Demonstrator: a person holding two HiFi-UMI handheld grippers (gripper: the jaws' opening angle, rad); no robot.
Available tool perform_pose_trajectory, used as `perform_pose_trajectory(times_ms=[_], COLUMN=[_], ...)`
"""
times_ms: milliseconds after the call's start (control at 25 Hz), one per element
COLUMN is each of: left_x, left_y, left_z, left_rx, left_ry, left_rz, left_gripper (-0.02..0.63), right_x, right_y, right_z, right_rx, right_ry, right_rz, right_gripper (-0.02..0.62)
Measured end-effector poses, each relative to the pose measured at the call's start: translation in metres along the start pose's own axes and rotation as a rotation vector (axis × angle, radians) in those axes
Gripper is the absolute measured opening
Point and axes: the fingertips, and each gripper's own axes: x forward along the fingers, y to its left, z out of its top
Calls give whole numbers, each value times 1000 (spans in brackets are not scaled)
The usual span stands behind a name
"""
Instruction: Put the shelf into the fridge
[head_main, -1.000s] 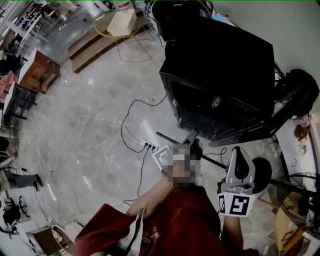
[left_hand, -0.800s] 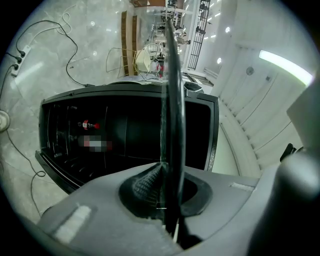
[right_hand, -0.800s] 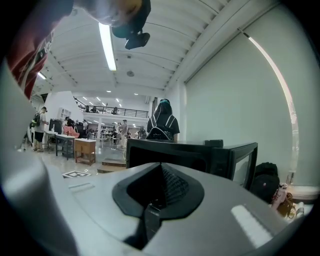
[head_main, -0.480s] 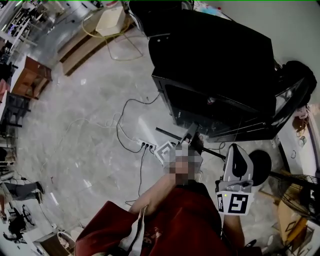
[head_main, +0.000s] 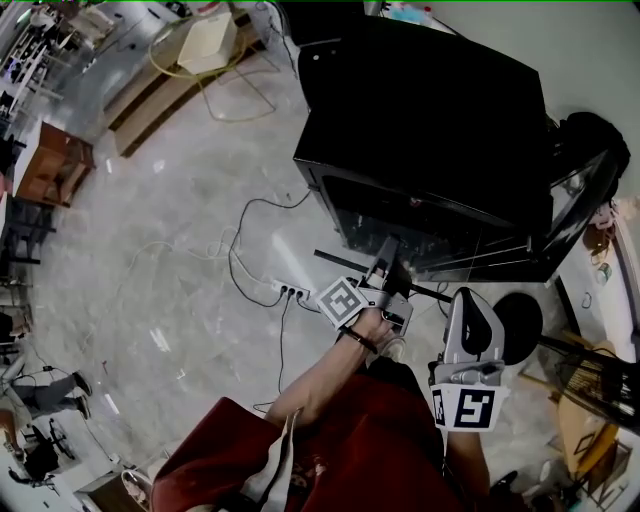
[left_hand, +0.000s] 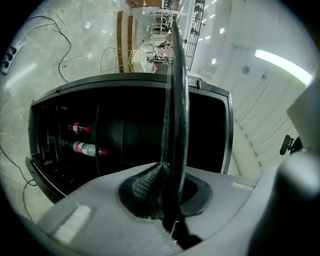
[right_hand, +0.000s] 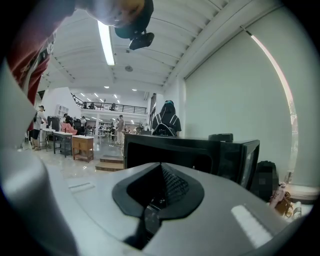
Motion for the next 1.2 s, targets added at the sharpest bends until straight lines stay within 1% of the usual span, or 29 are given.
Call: perform_pose_trajectory(times_ms=[280, 560, 680, 720, 760, 840, 880, 960, 1000, 1080, 1200], left_x=[18, 34, 46, 48, 48, 44, 48, 63, 67, 72, 84], left_y=[2, 7, 4, 5, 10, 27, 27, 12, 12, 14, 11], left_z=[1, 4, 3, 5, 8, 17, 17, 13, 12, 15, 17], left_rx=[-4, 22, 21, 36, 70, 177, 180, 90, 74, 84, 89], left_ry=[-37, -69, -77, -74, -67, -45, -47, -74, -82, -87, -90], left_rz=[-20, -39, -63, -59, -29, 90, 88, -18, -31, -19, -30], left_gripper=[17, 20, 20, 20, 18, 18, 18, 17, 17, 17, 18], right_x=[7, 11, 12, 13, 13, 14, 14, 14, 14, 14, 14], right_y=[3, 2, 1, 1, 2, 3, 3, 2, 2, 3, 2], right_z=[0, -3, -4, -3, -3, -2, -1, -2, -3, -3, -4], right_rx=[-8, -19, -20, -20, -21, -23, -23, -23, -22, -23, -26], right_ry=[13, 31, 34, 34, 33, 30, 29, 32, 34, 37, 35], right_rz=[9, 9, 8, 8, 9, 11, 11, 10, 9, 10, 13], right_gripper=[0, 0, 0, 0, 0, 0, 0, 0, 0, 0, 0])
